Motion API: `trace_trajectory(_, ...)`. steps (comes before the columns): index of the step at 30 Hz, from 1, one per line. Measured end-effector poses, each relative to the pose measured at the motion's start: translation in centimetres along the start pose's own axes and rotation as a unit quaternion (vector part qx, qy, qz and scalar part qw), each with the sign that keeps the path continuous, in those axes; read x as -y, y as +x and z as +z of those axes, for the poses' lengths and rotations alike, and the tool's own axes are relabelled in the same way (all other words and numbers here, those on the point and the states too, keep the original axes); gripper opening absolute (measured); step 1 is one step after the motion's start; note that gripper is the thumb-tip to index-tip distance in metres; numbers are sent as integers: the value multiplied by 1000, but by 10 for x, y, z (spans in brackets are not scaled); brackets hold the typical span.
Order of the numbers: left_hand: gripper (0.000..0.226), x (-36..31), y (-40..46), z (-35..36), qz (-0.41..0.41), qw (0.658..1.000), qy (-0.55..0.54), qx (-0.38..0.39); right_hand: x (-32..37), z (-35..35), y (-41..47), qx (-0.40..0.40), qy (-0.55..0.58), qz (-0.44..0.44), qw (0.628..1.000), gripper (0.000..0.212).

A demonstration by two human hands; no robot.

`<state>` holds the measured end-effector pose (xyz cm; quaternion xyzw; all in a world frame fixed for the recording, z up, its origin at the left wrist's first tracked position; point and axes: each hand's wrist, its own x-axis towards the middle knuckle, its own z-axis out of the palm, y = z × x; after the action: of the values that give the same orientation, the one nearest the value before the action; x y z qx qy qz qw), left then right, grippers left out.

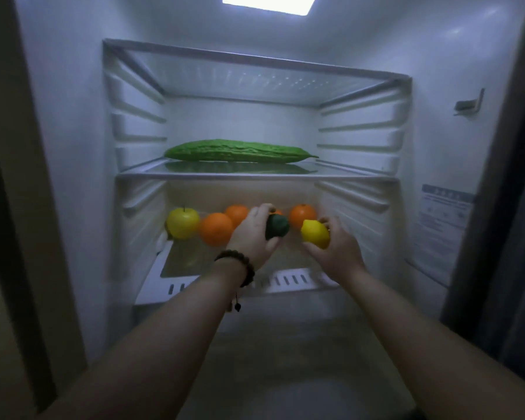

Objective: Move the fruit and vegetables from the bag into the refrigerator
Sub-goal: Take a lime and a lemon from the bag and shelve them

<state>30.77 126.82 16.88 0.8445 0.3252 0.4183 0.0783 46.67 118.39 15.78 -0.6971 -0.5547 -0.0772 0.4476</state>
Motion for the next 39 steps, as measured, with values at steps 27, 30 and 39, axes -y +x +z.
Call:
trace_trajectory(27, 40, 49, 81, 74, 27, 978, 153, 137, -50, 47, 83, 104, -211, 9, 972, 45)
trace_trajectory(30, 48, 46, 80, 70, 32, 970, 186, 153, -49, 42, 77, 141, -207, 10, 968, 67)
trace_trajectory(39, 77, 41, 62, 51, -7, 956, 171, 238, -37, 26, 58, 152, -174, 6, 973, 77)
